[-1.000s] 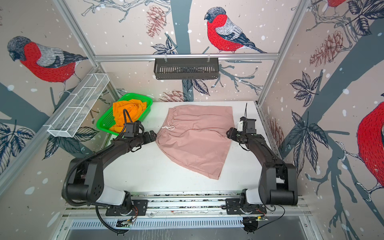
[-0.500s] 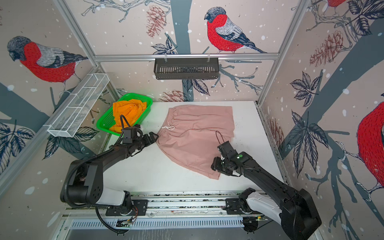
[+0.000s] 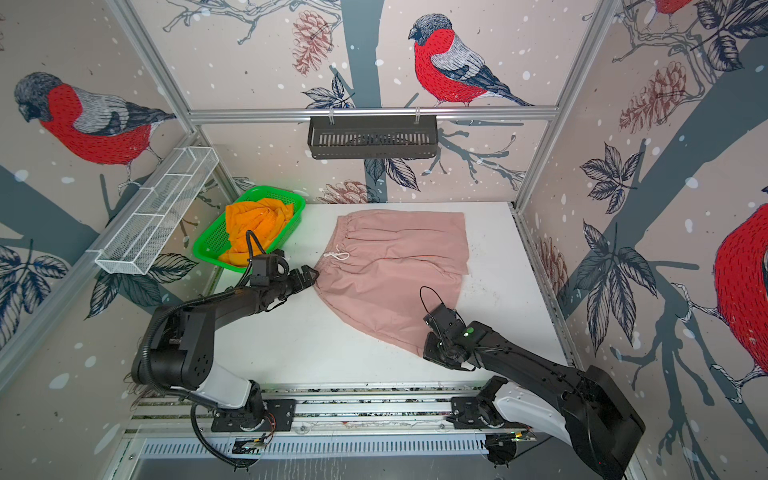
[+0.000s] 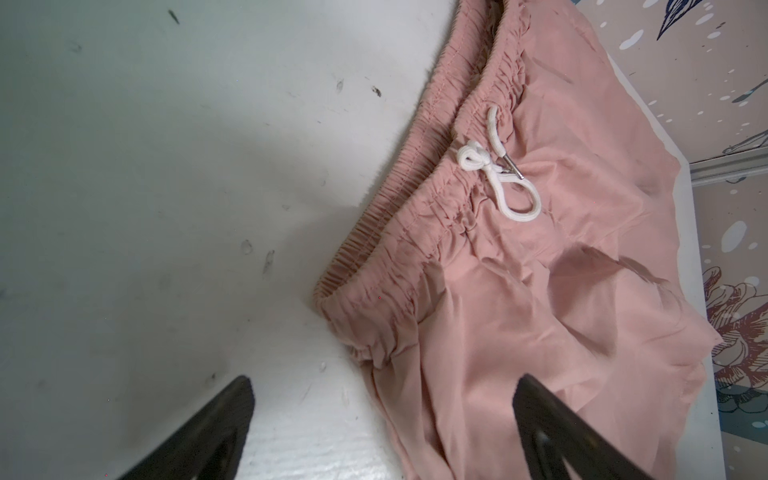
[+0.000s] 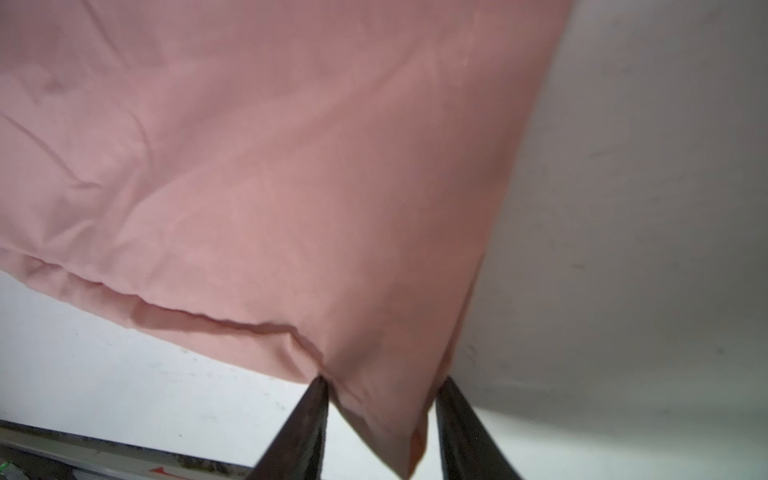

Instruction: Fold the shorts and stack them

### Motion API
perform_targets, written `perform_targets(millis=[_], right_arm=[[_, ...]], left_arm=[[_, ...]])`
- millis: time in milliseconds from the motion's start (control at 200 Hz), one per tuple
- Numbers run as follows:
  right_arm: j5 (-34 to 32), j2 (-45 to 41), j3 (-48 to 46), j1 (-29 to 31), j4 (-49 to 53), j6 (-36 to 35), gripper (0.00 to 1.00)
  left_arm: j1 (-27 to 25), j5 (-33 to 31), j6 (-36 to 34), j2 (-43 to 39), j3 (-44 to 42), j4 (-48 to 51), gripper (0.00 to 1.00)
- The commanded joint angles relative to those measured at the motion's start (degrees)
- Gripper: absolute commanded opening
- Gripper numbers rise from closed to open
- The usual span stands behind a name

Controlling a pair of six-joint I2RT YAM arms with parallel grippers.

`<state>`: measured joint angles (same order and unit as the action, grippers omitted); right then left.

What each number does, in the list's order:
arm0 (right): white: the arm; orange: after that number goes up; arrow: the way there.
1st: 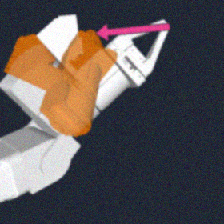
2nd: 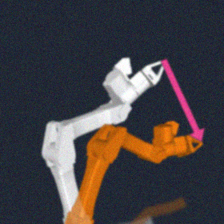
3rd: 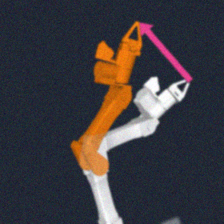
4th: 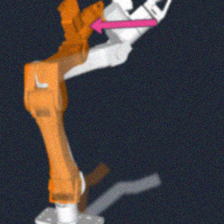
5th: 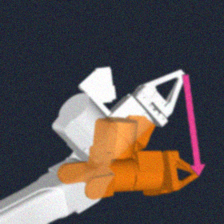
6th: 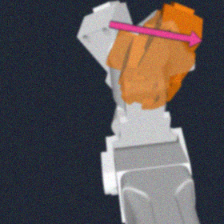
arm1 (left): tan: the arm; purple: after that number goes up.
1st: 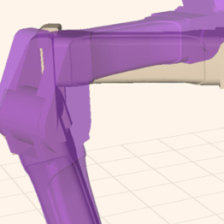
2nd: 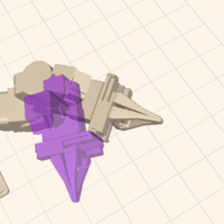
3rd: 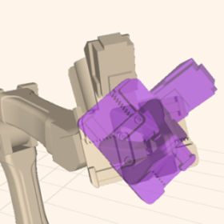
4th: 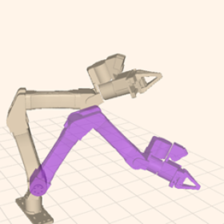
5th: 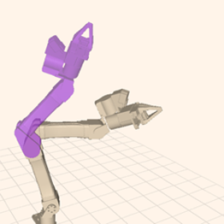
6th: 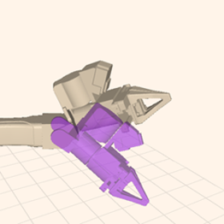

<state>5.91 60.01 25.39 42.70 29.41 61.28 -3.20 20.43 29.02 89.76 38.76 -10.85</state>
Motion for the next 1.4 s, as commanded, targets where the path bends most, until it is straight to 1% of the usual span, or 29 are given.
perform_targets(millis=[0,60,90,115,230,420,515,575,620,650,700,745,780,850,985,1136,1241,1396], right_arm=[[-1.6,0.0,0.0,0.1,-6.0,0.3,0.28],[-1.7,0.2,0.2,0.1,-5.8,-0.1,0.12],[-1.9,0.2,0.4,0.1,-5.4,-0.4,0.07],[-2.1,0.1,0.5,0.2,-4.9,-0.7,0.05],[-3.0,-1.0,1.0,0.2,-3.3,-1.2,0.04],[-3.8,-3.7,0.5,0.2,-2.3,-0.6,0.03],[-4.8,-4.7,1.0,0.0,-1.3,-1.0,0.03],[-5.6,-5.1,1.5,0.0,-0.6,-1.6,0.03],[-6.0,-5.2,2.1,-0.1,-0.1,-2.2,0.03],[-6.4,-5.3,2.5,-0.1,0.4,-2.6,0.03],[-7.0,-5.5,3.2,-0.1,1.2,-3.2,0.03],[-7.8,-5.8,3.8,-0.1,2.0,-3.6,0.02],[-8.6,-6.2,4.2,-0.1,2.5,-3.9,0.02],[-10.0,-7.4,4.9,-0.2,3.5,-4.5,0.02],[-12.5,-10.0,6.4,-0.5,5.6,-5.3,0.02],[-15.0,-13.0,8.4,-0.7,8.4,-6.3,0.02],[-16.2,-15.2,9.4,-0.7,9.4,-6.7,0.01],[-19.6,-16.7,12.3,-1.1,11.5,-8.1,0.01]], left_arm=[[0.1,0.3,-1.9,1.3,1.1,-3.5,0.95],[0.1,0.0,-2.1,2.4,1.7,-3.6,0.93],[0.1,0.2,-2.3,2.9,2.0,-3.6,0.89],[0.1,0.2,-2.5,3.3,2.3,-3.6,0.87],[0.1,-0.5,-2.8,5.2,3.5,-3.1,0.81],[0.0,-2.5,-3.3,8.7,5.2,-3.0,0.78],[0.0,-3.0,-3.9,10.3,6.4,-2.7,0.73],[0.0,-3.0,-4.2,10.9,7.0,-2.5,0.62],[0.0,-3.1,-4.4,11.1,7.3,-2.4,0.5],[0.0,-3.4,-4.5,11.2,7.5,-2.3,0.39],[0.0,-4.0,-5.0,11.0,7.9,-1.8,0.25],[0.0,-4.9,-5.7,10.7,8.3,-0.9,0.17],[0.1,-5.7,-6.3,10.4,8.7,-0.1,0.12],[0.0,-7.3,-7.5,9.6,9.3,1.4,0.0],[0.1,-8.7,-8.8,7.1,9.9,3.4,0.0],[0.0,-7.1,-7.7,3.9,9.4,4.5,0.0],[0.0,-6.7,-6.8,1.1,9.5,7.5,0.0],[-0.6,-7.9,-5.4,-4.6,10.3,12.9,0.0]])
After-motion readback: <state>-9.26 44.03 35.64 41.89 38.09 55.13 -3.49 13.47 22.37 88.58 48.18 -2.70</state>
